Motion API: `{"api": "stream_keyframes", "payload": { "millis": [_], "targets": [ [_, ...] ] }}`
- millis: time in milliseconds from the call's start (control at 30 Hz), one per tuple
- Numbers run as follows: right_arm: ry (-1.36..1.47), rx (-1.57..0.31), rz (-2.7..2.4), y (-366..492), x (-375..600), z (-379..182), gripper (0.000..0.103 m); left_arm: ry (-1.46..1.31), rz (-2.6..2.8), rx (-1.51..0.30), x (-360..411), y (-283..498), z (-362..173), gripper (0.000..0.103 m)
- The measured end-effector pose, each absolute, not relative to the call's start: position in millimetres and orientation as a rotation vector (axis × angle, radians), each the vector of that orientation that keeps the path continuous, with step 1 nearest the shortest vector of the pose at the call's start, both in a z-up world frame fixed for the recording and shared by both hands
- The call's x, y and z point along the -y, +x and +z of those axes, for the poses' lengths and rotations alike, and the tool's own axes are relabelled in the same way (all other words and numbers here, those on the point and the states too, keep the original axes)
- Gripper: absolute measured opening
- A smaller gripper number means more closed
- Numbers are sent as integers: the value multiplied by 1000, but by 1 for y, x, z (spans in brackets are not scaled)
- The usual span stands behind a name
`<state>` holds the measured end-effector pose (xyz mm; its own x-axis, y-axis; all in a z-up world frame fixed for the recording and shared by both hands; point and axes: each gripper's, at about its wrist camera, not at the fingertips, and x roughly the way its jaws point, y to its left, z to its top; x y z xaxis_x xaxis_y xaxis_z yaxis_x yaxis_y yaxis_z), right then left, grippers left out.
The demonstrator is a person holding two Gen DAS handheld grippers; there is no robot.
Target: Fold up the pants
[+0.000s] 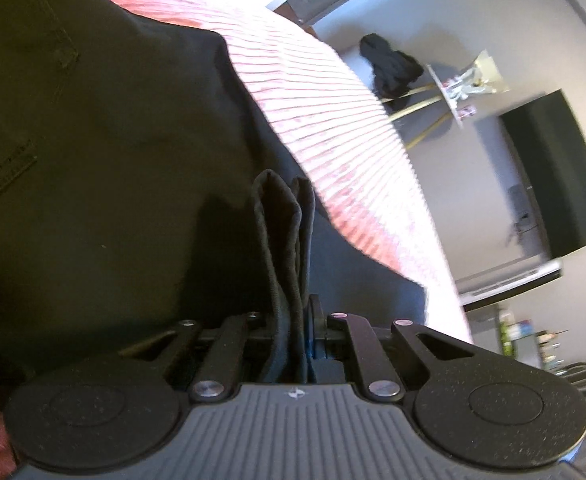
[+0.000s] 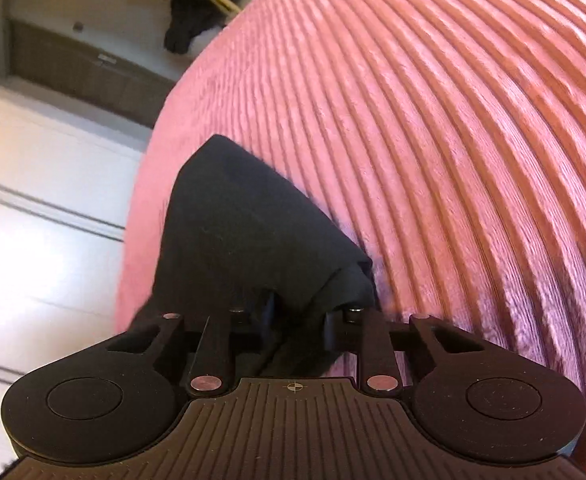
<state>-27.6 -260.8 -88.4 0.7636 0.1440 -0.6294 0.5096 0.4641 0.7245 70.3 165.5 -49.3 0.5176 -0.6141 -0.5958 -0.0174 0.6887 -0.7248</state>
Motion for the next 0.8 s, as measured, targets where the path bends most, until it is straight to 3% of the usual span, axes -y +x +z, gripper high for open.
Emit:
{"api": "stream_keyframes", "payload": {
  "millis": [67,167,233,267,300,433,500,567,667,733,800],
  "targets": [
    [1038,-703,-247,-25,257,-86,26,-739,-385,-973,-165,71,-56,24],
    [1017,-705,-246,-20,257,-85,26,-734,-377,-973,-162,75,-60,25],
    [997,-705,-244,-21,253,-83,27,-709,-365,-960,-161,74,-60,22],
    [970,-706,-241,-20,255,-86,27,-685,-354,-950,-158,74,-59,12],
    [940,-706,-241,-16,248,-84,27,-654,-345,-939,-156,72,-58,9],
    [946,-667,-157,-20,241,-76,21,-635,-407,-729,-165,49,-29,8],
    [954,-678,-118,-18,239,-76,24,-592,-382,-665,-170,43,-18,9],
    [889,-723,-138,-13,233,-73,39,-558,-337,-729,-169,47,-25,17],
    [784,-791,-133,-8,219,-65,47,-511,-214,-865,-167,52,-41,21],
    [755,-827,-93,-9,211,-57,55,-577,-203,-846,-177,49,-40,28],
    [714,-834,-23,-17,202,-48,54,-607,-192,-810,-185,45,-35,43]
  ]
}}
